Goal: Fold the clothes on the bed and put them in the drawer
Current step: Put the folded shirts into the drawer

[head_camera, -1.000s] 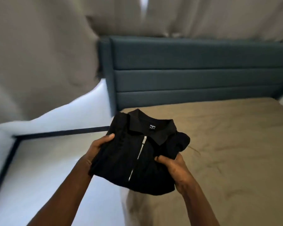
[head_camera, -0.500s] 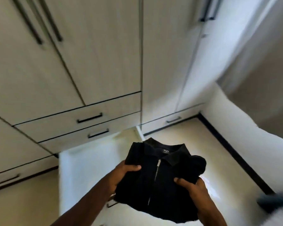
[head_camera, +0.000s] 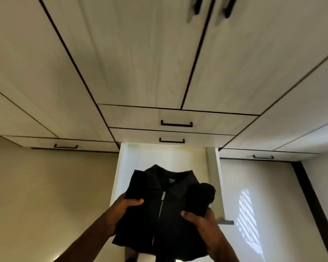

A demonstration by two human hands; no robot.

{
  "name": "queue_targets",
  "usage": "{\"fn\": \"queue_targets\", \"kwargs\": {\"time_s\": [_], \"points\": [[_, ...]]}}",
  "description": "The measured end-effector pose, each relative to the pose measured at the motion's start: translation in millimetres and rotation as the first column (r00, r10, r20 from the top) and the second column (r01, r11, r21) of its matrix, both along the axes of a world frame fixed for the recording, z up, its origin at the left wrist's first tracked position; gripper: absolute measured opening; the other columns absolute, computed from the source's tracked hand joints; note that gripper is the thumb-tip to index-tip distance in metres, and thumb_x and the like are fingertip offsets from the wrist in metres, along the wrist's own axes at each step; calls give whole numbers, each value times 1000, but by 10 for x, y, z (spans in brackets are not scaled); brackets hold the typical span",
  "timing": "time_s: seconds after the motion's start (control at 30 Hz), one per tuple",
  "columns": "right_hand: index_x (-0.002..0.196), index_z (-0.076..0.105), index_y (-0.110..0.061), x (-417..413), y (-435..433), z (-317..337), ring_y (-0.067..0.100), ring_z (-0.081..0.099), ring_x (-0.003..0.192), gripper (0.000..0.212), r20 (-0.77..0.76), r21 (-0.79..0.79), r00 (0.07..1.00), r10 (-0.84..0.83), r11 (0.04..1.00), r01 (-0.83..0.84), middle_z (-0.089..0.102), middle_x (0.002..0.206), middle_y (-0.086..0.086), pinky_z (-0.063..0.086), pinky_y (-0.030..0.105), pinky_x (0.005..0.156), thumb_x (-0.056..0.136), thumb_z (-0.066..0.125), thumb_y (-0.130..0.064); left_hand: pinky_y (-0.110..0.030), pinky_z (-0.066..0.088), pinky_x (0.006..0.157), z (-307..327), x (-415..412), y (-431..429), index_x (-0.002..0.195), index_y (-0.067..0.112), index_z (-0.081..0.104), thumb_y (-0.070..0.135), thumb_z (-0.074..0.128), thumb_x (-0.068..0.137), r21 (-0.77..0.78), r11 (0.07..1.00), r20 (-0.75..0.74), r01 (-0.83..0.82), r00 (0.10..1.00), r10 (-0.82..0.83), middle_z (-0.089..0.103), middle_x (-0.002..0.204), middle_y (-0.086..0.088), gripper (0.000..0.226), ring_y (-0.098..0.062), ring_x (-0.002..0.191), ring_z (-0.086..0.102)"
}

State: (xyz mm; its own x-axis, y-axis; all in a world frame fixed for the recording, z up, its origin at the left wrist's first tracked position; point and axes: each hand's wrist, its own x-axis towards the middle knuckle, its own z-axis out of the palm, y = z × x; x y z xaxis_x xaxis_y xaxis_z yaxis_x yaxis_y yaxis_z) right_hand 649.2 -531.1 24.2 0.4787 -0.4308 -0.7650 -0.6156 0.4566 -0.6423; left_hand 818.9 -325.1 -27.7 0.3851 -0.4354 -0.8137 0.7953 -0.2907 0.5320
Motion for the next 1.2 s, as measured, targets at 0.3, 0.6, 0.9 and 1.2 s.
{"fn": "queue_targets", "kwargs": {"time_s": [0.3,0.6,0.9,1.2], "points": [[115,66,-12,1444,-620,-2047,27,74,95,47,-72,-12,991,114,993,-115,77,101,6,59,47,92,74,88,-6,-26,53,74,-1613,1217,-606,132,19,63,-14,68,84,261,963,230,-72,973,11,74,109,-6,59,-25,94,71],[146,49,-20,2363,-790,-4991,18,66,113,68,-6,-113,963,268,957,-267,67,130,-3,55,18,83,86,81,-18,-44,50,105,-4280,2248,-662,140,21,55,5,74,75,507,849,409,-147,908,-86,65,131,-7,70,-31,118,61],[147,35,-23,2308,-351,-6068,28,62,97,70,-335,58,919,210,978,-202,64,118,10,57,43,93,90,75,-35,-48,48,107,-5396,1785,-747,150,17,33,27,77,75,751,639,358,-167,916,-182,49,146,-16,88,-41,127,55],[120,57,-2,2484,-332,-5785,26,63,95,34,-318,335,904,-285,859,388,63,110,14,55,32,67,86,59,1,-57,40,111,-5483,1697,-946,156,20,23,53,95,52,639,529,99,-559,741,664,39,157,-12,131,-39,138,47]]}}
